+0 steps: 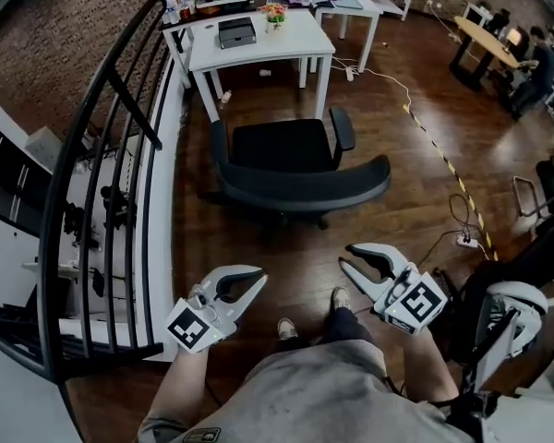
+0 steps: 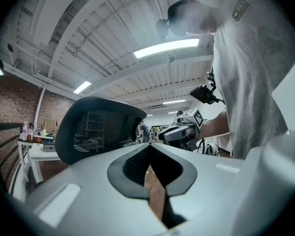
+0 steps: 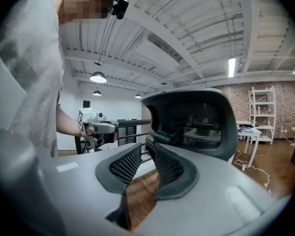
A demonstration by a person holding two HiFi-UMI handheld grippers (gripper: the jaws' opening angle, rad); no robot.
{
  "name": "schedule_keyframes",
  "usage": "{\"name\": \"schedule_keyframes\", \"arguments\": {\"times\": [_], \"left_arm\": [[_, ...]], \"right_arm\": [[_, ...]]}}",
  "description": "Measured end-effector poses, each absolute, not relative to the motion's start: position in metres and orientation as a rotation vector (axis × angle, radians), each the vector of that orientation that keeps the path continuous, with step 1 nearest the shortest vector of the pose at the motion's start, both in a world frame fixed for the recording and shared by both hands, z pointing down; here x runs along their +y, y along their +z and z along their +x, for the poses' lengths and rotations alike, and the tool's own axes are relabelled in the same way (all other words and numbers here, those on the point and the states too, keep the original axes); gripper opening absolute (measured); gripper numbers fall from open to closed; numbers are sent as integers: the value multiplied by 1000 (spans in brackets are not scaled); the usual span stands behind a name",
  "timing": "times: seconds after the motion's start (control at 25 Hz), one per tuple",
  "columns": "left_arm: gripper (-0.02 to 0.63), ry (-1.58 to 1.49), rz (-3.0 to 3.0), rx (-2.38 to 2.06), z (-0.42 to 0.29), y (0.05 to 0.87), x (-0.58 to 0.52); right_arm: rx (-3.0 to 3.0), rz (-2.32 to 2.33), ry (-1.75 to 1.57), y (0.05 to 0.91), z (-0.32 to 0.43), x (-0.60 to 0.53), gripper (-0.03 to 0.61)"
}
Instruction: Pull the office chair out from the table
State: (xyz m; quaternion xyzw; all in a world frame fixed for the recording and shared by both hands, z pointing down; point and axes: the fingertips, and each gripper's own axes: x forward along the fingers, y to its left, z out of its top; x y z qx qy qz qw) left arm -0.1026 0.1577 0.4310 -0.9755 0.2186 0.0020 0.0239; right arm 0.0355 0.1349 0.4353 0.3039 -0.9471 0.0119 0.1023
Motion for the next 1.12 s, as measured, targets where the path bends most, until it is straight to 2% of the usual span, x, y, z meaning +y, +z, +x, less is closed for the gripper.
{"name": "schedule_keyframes", "arguments": {"times": [0.12, 0.32, 0.6, 1.12], "left_arm": [[0, 19, -3034, 666, -97, 431, 167], [0, -11, -3044, 673, -83, 437, 179], [0, -12, -3067, 683, -35, 436, 219], [0, -28, -3045, 804, 67, 447, 318]], "right_arm": [[-2823, 820, 37, 435, 20, 146, 37], [-2859, 703, 42, 438, 11, 164, 6], [-2910, 575, 24, 441, 29, 207, 6], [-2961, 366, -18, 458, 107, 311, 6]]}}
